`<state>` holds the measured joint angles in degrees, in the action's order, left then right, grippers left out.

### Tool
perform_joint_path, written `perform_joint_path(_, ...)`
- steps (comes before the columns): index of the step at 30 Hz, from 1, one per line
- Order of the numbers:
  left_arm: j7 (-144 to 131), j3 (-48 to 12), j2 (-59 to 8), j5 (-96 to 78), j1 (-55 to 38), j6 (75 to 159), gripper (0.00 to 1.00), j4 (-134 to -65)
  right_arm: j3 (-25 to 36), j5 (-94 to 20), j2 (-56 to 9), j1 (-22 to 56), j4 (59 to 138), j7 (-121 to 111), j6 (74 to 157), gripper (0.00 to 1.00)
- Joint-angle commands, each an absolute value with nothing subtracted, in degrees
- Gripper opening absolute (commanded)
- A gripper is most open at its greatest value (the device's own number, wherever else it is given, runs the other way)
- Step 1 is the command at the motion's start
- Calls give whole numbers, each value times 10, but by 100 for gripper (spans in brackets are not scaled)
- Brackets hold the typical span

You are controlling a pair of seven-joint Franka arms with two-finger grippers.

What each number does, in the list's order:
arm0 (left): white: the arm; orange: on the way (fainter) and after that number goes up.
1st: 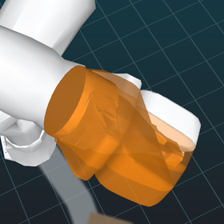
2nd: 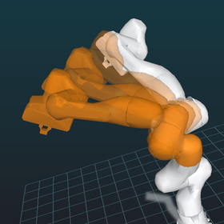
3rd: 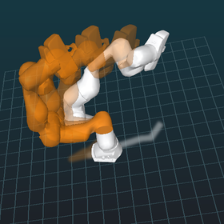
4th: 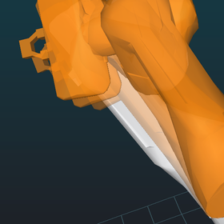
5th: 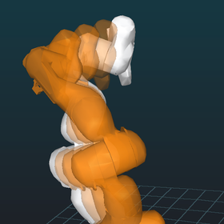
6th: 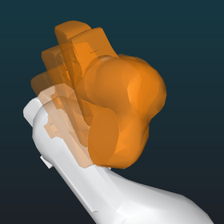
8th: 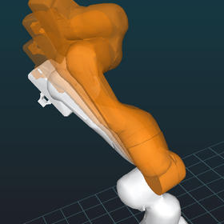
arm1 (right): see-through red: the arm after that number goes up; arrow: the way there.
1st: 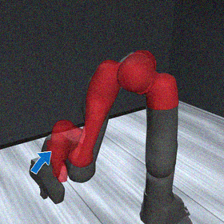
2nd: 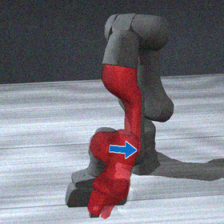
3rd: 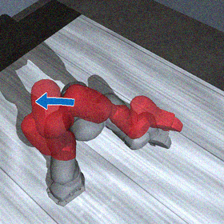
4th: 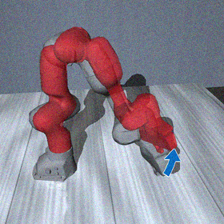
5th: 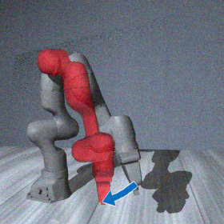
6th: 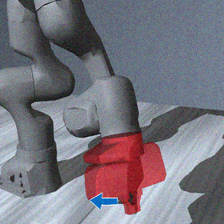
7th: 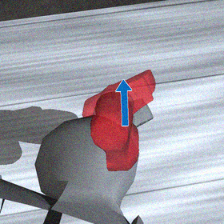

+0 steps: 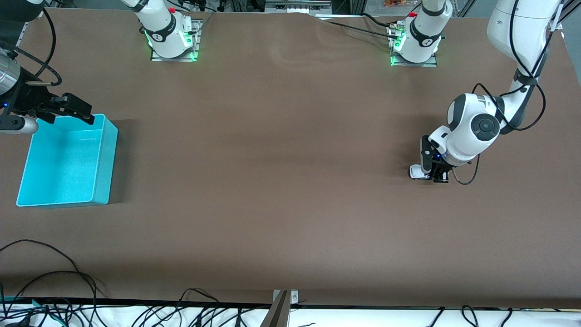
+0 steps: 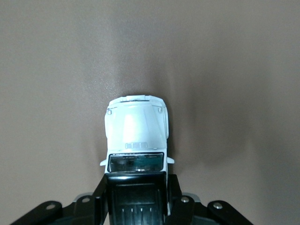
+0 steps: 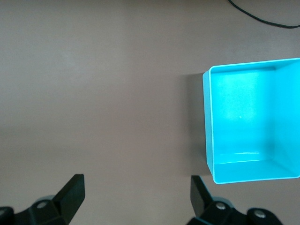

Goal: Wind and store white jeep toy

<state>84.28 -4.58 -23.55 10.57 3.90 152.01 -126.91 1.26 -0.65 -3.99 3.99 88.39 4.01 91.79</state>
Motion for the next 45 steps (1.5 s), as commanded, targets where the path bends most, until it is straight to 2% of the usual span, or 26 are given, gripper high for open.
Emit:
perform_joint_path(1,855,-47,-251,125,46,1520,0,-1258,13,-17,-47,37,867,36,905,100)
perform_joint_path(25,985,-46,-295,125,171,1519,0,-1229,13,-18,-47,37,867,35,905,100)
perform_joint_path(45,1042,-44,-301,125,246,1518,0,-1223,13,-18,-47,37,867,36,905,100)
